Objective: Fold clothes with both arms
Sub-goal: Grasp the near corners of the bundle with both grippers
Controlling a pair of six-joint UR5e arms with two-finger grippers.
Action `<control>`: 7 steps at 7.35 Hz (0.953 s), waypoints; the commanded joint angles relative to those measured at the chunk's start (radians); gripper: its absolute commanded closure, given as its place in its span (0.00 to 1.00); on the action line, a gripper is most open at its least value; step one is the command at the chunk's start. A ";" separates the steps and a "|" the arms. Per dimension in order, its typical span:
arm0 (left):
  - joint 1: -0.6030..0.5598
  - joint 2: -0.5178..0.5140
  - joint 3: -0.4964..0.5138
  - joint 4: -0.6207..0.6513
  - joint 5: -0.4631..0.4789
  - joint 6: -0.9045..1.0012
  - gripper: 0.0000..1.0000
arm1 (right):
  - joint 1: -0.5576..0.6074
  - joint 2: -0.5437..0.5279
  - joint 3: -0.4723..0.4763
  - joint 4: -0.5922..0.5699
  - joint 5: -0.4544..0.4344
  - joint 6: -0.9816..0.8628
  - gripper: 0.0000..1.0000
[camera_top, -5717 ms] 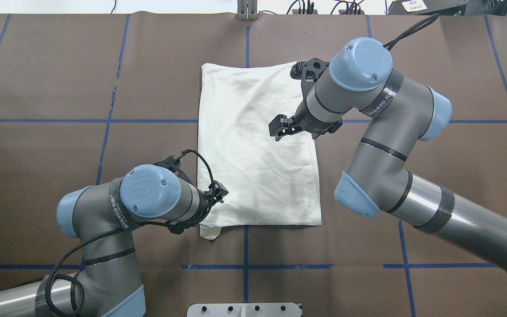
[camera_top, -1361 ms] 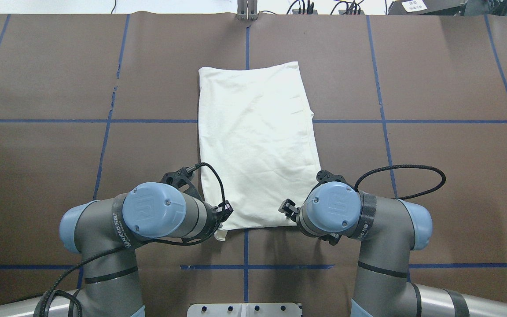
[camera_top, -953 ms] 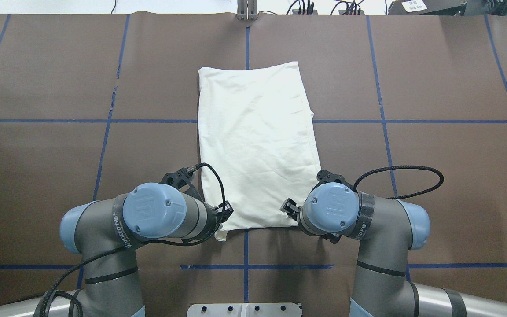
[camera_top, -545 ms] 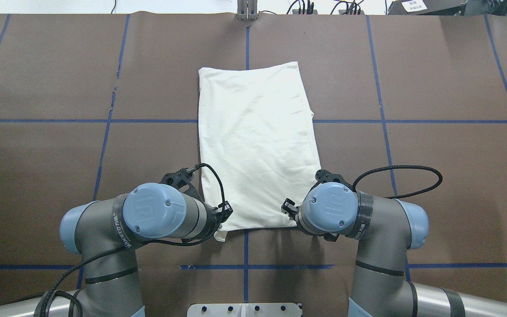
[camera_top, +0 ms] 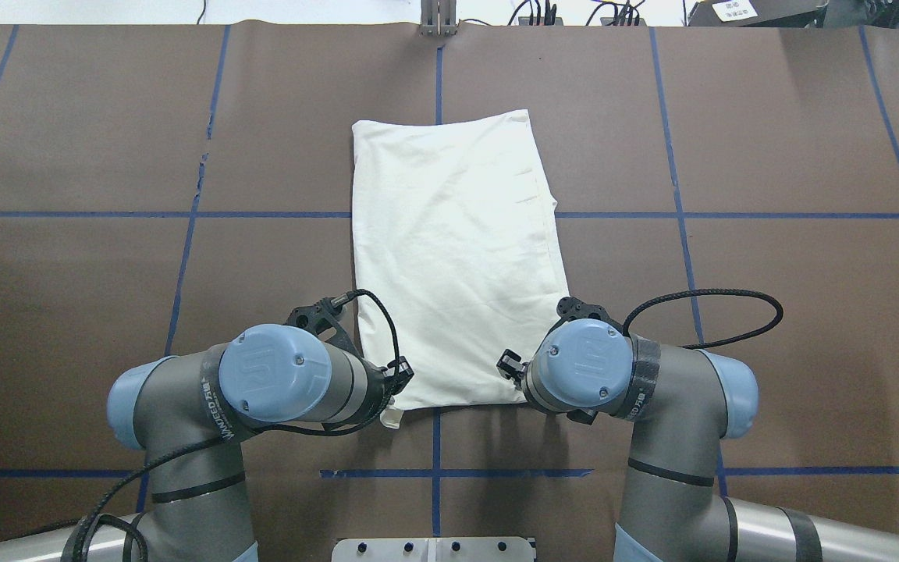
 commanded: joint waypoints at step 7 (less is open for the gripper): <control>0.002 0.013 -0.059 0.003 0.000 0.003 1.00 | 0.027 0.007 0.029 0.003 0.015 -0.034 1.00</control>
